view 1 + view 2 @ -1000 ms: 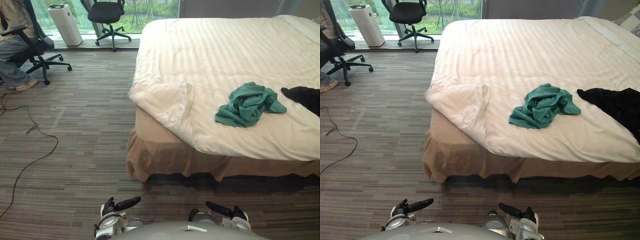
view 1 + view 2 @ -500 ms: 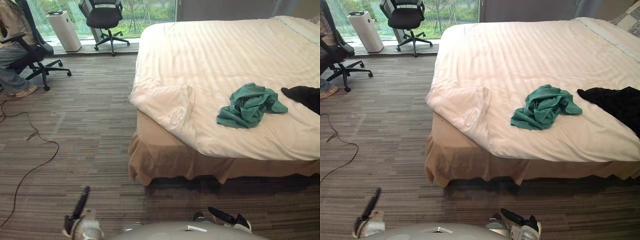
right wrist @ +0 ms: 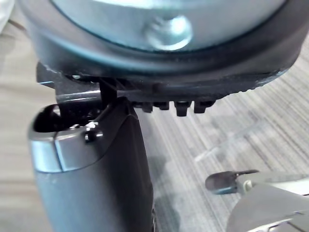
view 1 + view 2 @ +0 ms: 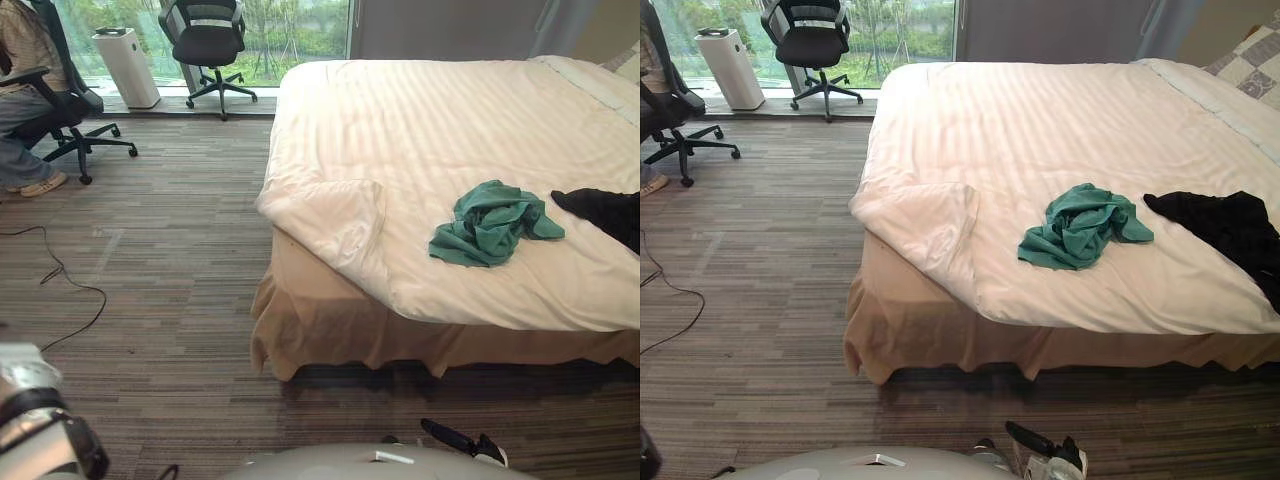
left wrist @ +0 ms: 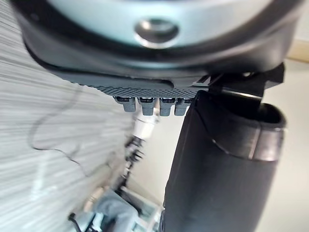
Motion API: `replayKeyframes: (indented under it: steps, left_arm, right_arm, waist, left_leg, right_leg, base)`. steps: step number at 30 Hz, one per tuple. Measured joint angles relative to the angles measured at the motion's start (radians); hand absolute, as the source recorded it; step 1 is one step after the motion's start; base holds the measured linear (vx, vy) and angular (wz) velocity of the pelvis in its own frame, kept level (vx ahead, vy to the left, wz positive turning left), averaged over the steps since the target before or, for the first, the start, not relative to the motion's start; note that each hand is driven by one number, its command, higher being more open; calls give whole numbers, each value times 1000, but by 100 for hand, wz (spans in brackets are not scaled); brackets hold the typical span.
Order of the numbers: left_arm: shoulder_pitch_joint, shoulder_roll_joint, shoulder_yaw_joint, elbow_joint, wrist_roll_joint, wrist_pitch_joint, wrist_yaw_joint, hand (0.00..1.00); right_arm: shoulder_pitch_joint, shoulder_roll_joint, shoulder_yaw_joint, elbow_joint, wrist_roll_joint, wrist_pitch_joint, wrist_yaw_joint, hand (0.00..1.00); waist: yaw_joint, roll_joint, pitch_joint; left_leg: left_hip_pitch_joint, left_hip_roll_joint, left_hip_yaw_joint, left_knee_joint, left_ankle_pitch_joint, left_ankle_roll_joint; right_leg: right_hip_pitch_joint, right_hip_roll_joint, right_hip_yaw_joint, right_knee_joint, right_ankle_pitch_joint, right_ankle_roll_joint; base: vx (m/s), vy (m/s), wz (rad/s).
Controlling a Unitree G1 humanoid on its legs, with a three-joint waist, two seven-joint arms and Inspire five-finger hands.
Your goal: Tidy up the quilt and then pick up the clothes from the bed and put them into the laundry hamper
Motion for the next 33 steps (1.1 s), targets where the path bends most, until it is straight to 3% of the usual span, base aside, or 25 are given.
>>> replayKeyframes:
  steps: [3,5,9,11,13,17,26,33]
  left_arm:
    - [-56,4,-58,-59,194,-3,5,100]
    - [-146,4,-122,-61,226,24,11,100]
    - [-159,-15,-270,-233,364,44,31,100]
    - [-164,-102,-380,-402,513,43,79,100]
    - [-167,-167,-458,-464,635,60,86,100]
    - [-236,-203,-632,-417,840,124,46,100]
    - [-516,-205,-839,-320,1064,187,-7,100]
    - [-722,-205,-1025,-183,1242,208,-61,100]
  right_arm:
    - [29,0,-5,3,3,2,2,100]
    - [26,0,-24,3,13,2,7,100]
    - [12,1,-32,-1,14,2,15,100]
    - [6,3,-40,-1,14,2,15,100]
    - [4,8,-43,-4,13,0,15,100]
    - [9,26,-66,-11,14,1,14,100]
    - [-4,38,-122,-24,14,-15,10,100]
    - [-51,77,-142,-66,13,-21,-3,100]
  waist:
    - [0,27,-9]
    - [-1,45,-2]
    - [-9,47,-2]
    - [-21,44,-3]
    - [-35,49,0]
    - [-86,57,4]
    - [-112,76,44]
    - [-149,69,105]
  left_leg:
    - [-1,-1,0,1,-5,0]
    - [-2,-1,0,1,-6,1]
    - [-5,-1,20,2,-10,2]
    - [-6,-5,27,2,-13,4]
    - [-5,-6,38,9,-21,5]
    - [-8,-7,49,17,-30,11]
    - [-84,-13,67,37,-39,5]
    - [-174,-13,107,53,-39,4]
  right_leg:
    - [0,0,3,-3,0,0]
    - [-2,1,4,-4,0,0]
    - [-22,3,27,1,1,-2]
    - [-31,1,38,5,2,-2]
    - [-33,-1,49,5,2,-2]
    - [-54,2,79,4,6,-6]
    - [-159,-3,134,27,19,4]
    - [-273,0,179,39,38,3]
  base:
    - [42,22,0]
    - [16,7,-1]
    - [-8,8,-16]
    - [-5,17,-13]
    - [-10,18,-18]
    - [-7,1,-22]
    - [-34,-12,-14]
    - [-35,-30,-16]
